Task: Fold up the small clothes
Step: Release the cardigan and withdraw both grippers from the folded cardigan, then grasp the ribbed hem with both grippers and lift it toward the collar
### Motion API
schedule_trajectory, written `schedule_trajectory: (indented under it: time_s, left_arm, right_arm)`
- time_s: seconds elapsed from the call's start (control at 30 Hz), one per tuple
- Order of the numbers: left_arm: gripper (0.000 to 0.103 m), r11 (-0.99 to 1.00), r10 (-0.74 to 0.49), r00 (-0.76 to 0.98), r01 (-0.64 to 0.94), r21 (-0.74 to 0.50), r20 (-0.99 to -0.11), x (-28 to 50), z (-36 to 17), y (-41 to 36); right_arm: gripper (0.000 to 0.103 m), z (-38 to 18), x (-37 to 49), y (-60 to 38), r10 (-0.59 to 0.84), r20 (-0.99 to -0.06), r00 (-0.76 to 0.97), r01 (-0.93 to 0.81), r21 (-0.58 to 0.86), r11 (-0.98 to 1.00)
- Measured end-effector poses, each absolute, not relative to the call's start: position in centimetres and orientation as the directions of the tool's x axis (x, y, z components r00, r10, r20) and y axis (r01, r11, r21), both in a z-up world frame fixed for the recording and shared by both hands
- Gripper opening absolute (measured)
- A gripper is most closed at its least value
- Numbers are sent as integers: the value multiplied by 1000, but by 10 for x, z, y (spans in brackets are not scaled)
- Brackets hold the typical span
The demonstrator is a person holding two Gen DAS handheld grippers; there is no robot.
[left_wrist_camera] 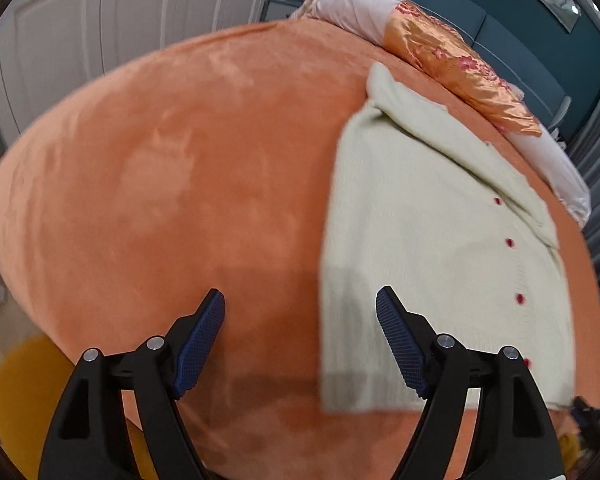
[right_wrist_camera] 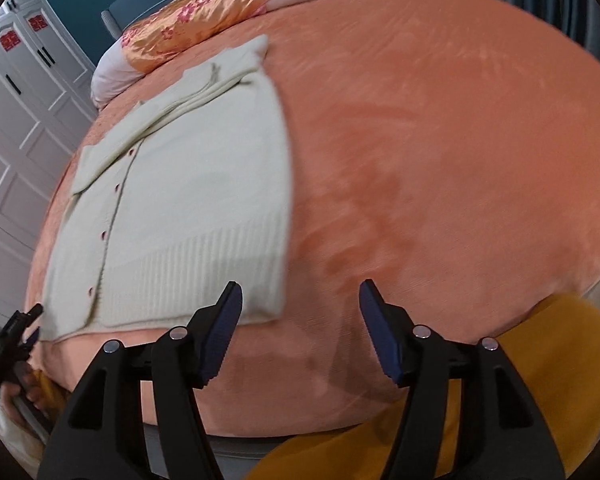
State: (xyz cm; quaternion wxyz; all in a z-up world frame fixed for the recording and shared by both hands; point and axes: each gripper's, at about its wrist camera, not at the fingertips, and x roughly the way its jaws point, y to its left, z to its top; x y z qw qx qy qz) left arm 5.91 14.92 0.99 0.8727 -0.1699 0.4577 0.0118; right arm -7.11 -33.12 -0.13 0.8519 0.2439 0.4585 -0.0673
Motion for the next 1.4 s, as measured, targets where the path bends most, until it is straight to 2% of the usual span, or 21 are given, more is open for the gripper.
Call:
schedule_trajectory:
  time_s: [0.1,0.2,0.3,0.47,0.7,0.87,0.93,1.0,1.03,1.07,1.1,1.13,1.17,1.4]
  left_arm:
    - [81,934,-177,585,-153,-322,-791,59,13,143]
    - [81,930,-217,539,-140,-341,-814,61,3,136]
    - [81,937,-203,546,-132,-323,-813,59,3,133]
    - [81,910,-247,564,-146,-389,-788,57,1,143]
    - [81,895,-258,572,-163,-416,-778,59,3,144]
    - [79,873,-292,570,-169,-458,-768,60,5,146]
    - [69,871,-308,560,-159,-465,-769,62,7,143]
    - [51,873,-325,544,-142,-467,-774,65,8,137]
    - [46,875,-331,534,-135,-464,-778,66,9,133]
    - [37,880,-329,527,-131,-457,-784,67,9,130]
    - [29,881,-330,523,-127,-455,-786,68,10,127]
    - [23,885,-333,514,-119,-450,-791,68,10,124]
    - [9,889,-331,509,-115,-444,-795,68,11,123]
    - [7,906,-333,534,-49,-422,-777,51,51,128]
  right_arm:
    - [59,-6,-70,-319,128,-819,560,313,352,882]
    - [61,-5,-68,-311,146,-814,562,277,352,894]
    - [63,-6,-68,-309,168,-807,566,267,372,889]
    - [64,-10,-70,-316,210,-781,589,266,432,862]
    - [65,-15,-62,-330,275,-731,624,288,543,789]
    - [65,-13,-56,-328,264,-735,624,296,535,791]
    - [58,-12,-55,-327,265,-734,626,291,535,793]
    - [49,-12,-54,-325,276,-735,619,283,537,795]
    - [39,-12,-53,-323,280,-736,616,278,536,797]
    - [24,-13,-53,-322,288,-739,608,269,534,802]
    - [13,-13,-53,-320,288,-744,603,266,527,807]
    - [8,-12,-54,-320,296,-742,602,258,531,807]
    - [7,-10,-56,-320,293,-737,609,258,533,806]
    - [4,36,-78,-319,278,-713,644,184,496,848]
